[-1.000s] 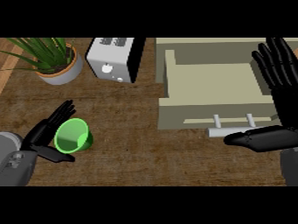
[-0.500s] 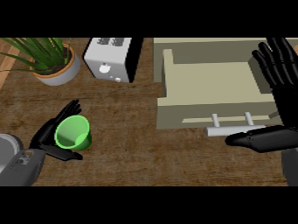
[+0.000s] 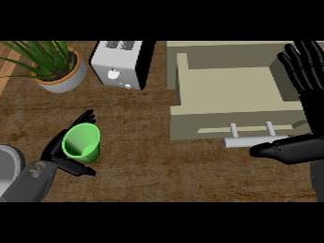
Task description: Pick up the cup, place it into the drawer and close the drawer
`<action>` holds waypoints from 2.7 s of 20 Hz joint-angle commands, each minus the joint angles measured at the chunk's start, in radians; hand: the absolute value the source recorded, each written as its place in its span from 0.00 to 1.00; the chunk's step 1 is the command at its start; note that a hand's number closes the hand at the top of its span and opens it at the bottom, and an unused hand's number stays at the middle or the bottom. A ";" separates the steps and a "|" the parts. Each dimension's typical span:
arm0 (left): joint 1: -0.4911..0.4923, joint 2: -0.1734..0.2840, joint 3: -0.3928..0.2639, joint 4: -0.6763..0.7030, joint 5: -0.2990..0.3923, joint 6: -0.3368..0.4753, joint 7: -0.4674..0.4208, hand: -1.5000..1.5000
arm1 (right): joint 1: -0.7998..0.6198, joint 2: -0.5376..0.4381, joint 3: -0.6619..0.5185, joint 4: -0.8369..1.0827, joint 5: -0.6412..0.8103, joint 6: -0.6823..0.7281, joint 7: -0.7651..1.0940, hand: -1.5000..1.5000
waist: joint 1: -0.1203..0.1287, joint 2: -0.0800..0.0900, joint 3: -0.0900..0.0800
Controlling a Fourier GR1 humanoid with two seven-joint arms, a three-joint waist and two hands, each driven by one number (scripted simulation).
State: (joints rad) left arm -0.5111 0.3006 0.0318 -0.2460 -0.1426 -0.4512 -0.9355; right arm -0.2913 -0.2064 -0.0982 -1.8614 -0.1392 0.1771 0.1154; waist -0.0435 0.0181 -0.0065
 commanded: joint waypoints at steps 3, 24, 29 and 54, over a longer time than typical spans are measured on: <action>-0.013 -0.028 -0.009 0.020 0.009 -0.195 -0.124 0.00 | -0.045 0.011 0.009 0.023 0.015 -0.026 0.030 0.00 | 0.005 0.002 -0.001; 0.007 -0.148 0.291 -0.123 0.272 0.279 -0.282 1.00 | 0.022 -0.020 -0.032 0.002 0.002 0.004 0.006 0.00 | 0.030 -0.011 0.004; -0.061 -0.172 0.230 -0.209 0.243 0.252 -0.179 1.00 | 0.064 -0.022 -0.056 -0.008 -0.015 0.019 -0.014 0.00 | 0.036 -0.018 0.006; -0.705 -0.300 -0.052 -0.442 0.297 0.723 0.650 1.00 | 0.033 -0.014 -0.051 0.090 0.051 0.011 -0.089 0.00 | 0.016 -0.013 0.008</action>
State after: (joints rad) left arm -1.1132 0.0032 0.0248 -0.7613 0.1373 0.1899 -0.3638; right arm -0.2594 -0.2219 -0.1511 -1.8189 -0.1043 0.1784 0.0744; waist -0.0211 0.0018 0.0006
